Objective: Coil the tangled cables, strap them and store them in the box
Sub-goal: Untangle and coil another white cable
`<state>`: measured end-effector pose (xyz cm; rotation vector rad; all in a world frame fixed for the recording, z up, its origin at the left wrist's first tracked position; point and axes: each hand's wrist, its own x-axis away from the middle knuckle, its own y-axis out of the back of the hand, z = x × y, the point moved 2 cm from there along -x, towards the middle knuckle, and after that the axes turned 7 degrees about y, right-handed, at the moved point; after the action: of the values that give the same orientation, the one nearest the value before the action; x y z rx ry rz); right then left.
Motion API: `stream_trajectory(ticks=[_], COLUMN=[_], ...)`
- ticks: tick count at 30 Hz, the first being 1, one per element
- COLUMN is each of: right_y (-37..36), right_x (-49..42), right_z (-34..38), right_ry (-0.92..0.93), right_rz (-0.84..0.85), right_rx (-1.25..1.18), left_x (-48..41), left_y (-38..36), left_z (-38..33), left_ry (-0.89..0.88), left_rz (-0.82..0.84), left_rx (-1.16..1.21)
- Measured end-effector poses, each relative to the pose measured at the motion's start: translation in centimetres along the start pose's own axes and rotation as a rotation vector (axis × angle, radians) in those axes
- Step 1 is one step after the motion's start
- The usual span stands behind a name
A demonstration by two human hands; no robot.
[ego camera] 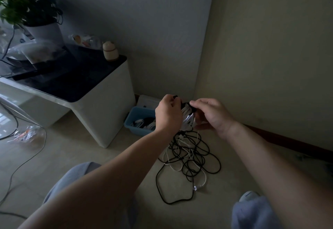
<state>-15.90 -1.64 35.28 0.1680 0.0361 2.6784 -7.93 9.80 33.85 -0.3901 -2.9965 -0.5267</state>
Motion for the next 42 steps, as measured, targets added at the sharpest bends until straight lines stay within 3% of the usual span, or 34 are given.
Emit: stream_trajectory(ticks=[19,28,36,42], right_y=[0.2,0.1,-0.3,-0.3], right_x=[-0.5,-1.0,-0.7,-0.7], right_z=[-1.1,-1.4,-1.7,-1.8], right_ry=[-0.081,-0.055,0.008,-0.044], right_rz=[-0.125,-0.222,-0.228,-0.253], right_rx=[-0.061,0.094,0.055,0.014], left_x=[-0.2,-0.3,-0.4,-0.8], left_y=[0.0,-0.6,-0.5,-0.5], left_z=[0.0,0.8,1.4,1.4], left_ry=[0.057,0.012,0.013,0.040], left_rz=[0.002,0.003,-0.001,-0.003], left_rx=[0.037,0.008,0.064,0.070])
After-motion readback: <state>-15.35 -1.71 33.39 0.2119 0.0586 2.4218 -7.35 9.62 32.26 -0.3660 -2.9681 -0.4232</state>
